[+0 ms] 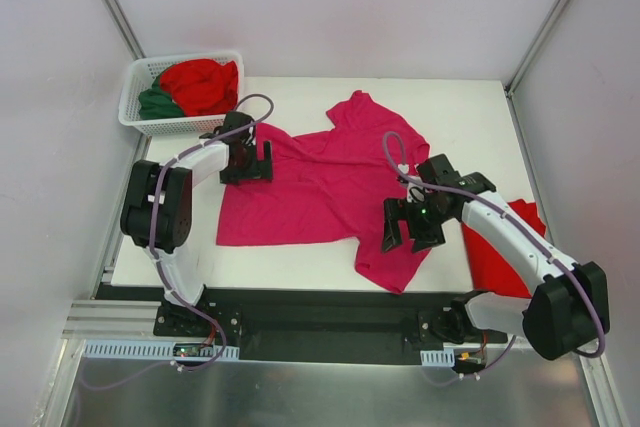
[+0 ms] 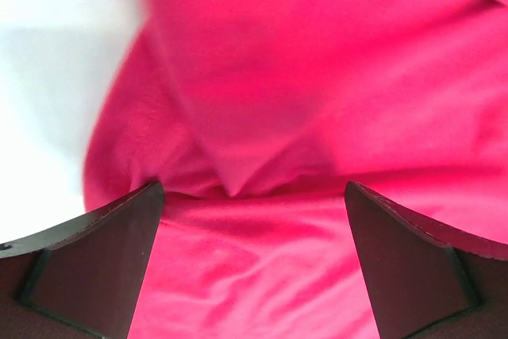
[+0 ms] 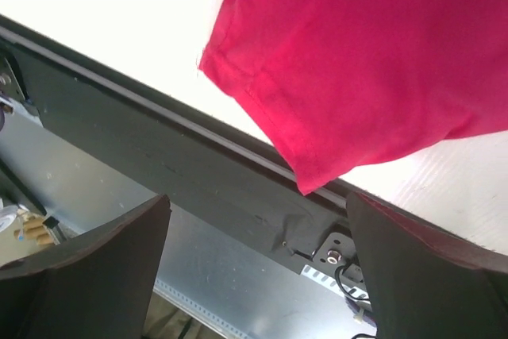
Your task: Fold and stack the t-shirts
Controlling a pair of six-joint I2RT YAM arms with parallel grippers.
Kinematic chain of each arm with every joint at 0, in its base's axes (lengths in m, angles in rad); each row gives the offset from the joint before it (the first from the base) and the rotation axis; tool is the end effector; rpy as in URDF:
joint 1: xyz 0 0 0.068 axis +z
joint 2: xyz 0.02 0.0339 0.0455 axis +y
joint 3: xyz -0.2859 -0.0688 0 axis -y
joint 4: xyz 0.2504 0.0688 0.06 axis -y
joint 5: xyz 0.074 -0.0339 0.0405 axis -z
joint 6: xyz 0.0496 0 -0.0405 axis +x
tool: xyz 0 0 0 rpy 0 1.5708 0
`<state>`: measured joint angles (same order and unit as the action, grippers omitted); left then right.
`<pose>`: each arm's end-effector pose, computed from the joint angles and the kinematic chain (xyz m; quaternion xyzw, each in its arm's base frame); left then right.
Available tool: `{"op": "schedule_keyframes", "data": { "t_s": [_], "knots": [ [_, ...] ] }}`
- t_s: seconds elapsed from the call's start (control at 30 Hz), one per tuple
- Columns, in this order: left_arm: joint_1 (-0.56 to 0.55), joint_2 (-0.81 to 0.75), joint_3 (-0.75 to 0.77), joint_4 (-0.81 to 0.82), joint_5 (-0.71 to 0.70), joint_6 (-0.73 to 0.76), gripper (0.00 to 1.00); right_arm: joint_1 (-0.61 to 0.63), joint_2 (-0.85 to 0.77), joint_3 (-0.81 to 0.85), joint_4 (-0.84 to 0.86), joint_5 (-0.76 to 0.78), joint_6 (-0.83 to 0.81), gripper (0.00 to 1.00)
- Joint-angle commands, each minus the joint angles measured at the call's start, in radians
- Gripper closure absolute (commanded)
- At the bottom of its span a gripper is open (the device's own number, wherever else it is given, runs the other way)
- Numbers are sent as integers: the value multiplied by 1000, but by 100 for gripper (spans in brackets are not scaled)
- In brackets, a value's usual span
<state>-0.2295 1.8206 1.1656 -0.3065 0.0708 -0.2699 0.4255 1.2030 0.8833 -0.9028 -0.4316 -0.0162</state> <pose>0.3853 -0.0936 0.1843 -0.0086 0.9534 -0.1068 0.2821 0.1867 0.1074 0.2466 -0.2469 0.9305 0.2409 0.1229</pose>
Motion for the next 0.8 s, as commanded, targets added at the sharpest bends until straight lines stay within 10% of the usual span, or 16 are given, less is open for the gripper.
{"op": "schedule_keyframes", "data": {
  "t_s": [0.0,0.47,0.77],
  "knots": [
    [18,-67,-1,-65,-100,64,1,4,62,109,33,95,-39,4],
    [27,-181,71,-155,-345,107,1,21,354,476,96,197,-74,4],
    [3,-265,51,-149,86,-74,1,16,602,785,240,117,-48,4]
  ]
}}
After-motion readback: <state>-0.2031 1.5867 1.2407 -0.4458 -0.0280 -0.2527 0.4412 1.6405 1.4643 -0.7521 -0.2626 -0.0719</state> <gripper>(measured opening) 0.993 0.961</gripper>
